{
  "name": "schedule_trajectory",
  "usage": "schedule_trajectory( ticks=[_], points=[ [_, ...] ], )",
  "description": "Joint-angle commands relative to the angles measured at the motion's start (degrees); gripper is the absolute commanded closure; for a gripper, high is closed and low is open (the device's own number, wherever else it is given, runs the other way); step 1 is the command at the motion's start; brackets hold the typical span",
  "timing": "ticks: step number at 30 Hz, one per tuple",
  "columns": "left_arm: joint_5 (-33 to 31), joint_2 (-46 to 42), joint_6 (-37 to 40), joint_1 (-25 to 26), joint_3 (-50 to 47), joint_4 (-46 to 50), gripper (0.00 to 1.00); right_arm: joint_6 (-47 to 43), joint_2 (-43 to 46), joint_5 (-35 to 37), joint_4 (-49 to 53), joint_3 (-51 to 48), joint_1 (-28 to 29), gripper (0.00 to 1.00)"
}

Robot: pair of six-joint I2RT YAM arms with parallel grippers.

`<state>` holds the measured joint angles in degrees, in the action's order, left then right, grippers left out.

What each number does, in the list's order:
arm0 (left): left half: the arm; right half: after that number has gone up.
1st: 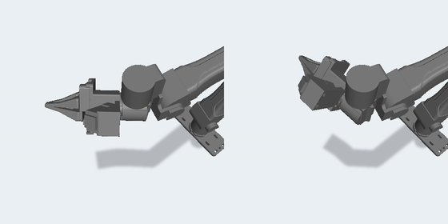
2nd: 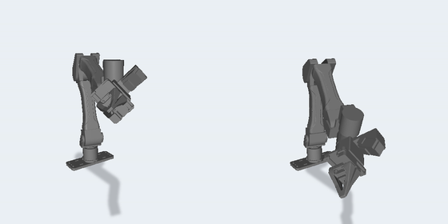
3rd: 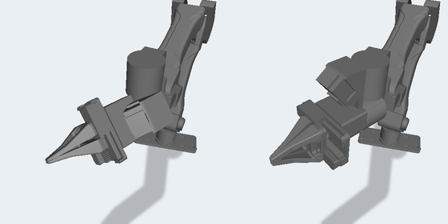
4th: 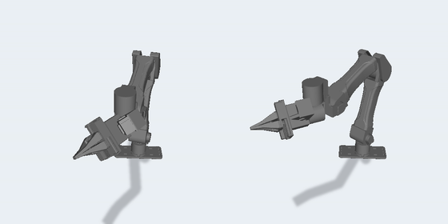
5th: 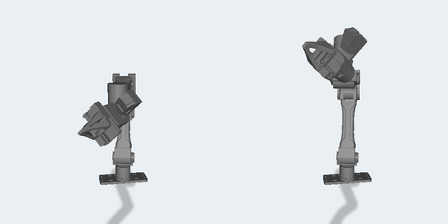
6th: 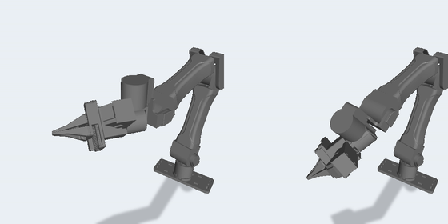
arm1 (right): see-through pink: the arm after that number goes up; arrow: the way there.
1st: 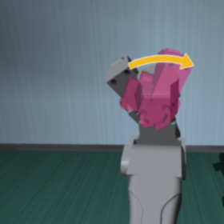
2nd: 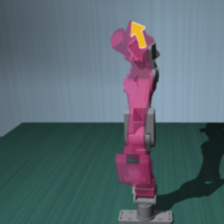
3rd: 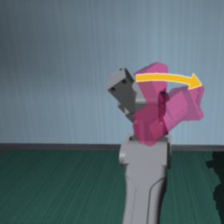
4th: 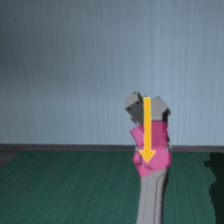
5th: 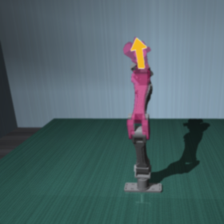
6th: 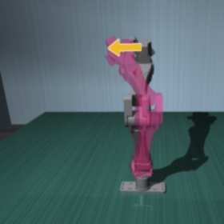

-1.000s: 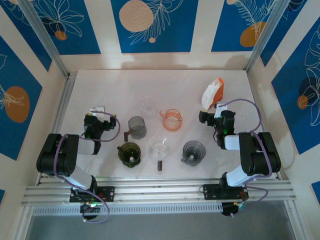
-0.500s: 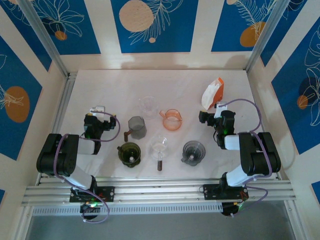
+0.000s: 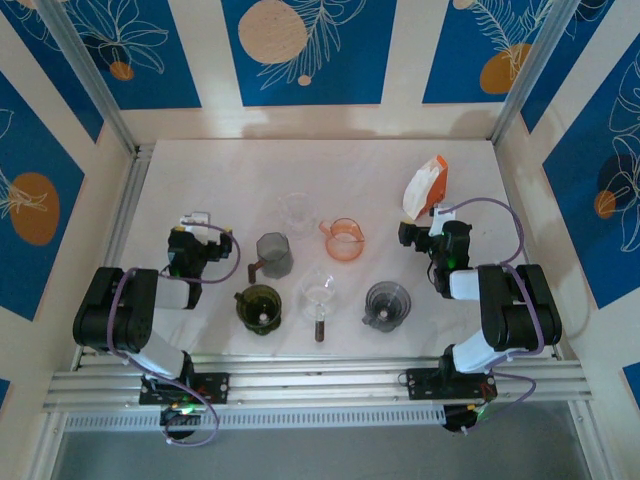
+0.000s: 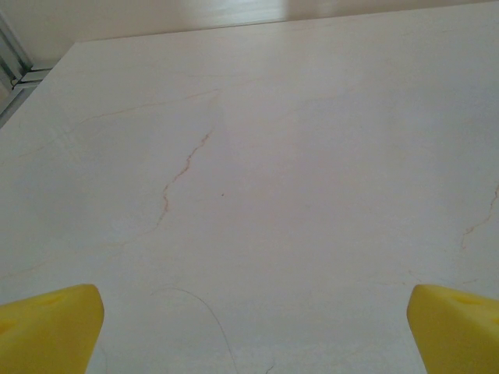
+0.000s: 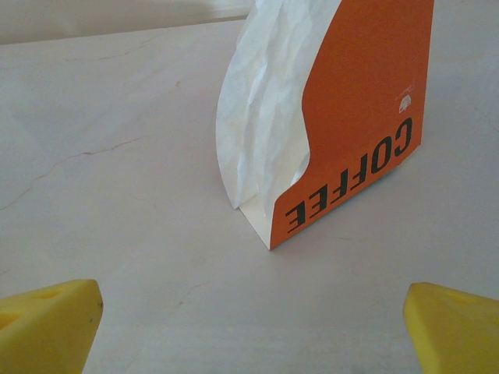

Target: Place the coffee filter in the dripper

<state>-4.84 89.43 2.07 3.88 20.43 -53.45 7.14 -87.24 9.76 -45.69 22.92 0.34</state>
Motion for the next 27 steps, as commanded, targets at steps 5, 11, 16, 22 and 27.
schedule_trajectory(
  ticks=[5,11,16,22,27],
  points=[
    [-2.0,-8.7,-0.5,0.2,1.9,8.4,0.00,4.1,8.2,6.2,20.7,8.7,-0.2,0.01],
    [-4.0,-17.3,-3.4,0.2,3.6,14.4,0.00,9.5,15.6,15.9,30.6,10.8,4.1,0.01],
    [-11.9,-24.4,-19.2,-0.1,5.6,15.9,0.00,32.0,21.8,27.0,47.3,16.8,5.2,0.01],
    [-18.8,-33.0,-48.4,-3.7,12.8,46.5,0.00,41.9,23.4,7.8,55.0,18.4,-0.3,0.01],
    [-4.3,-38.7,-49.4,-4.5,5.8,32.5,0.00,36.4,25.6,4.1,58.5,19.3,2.9,0.00]
  ],
)
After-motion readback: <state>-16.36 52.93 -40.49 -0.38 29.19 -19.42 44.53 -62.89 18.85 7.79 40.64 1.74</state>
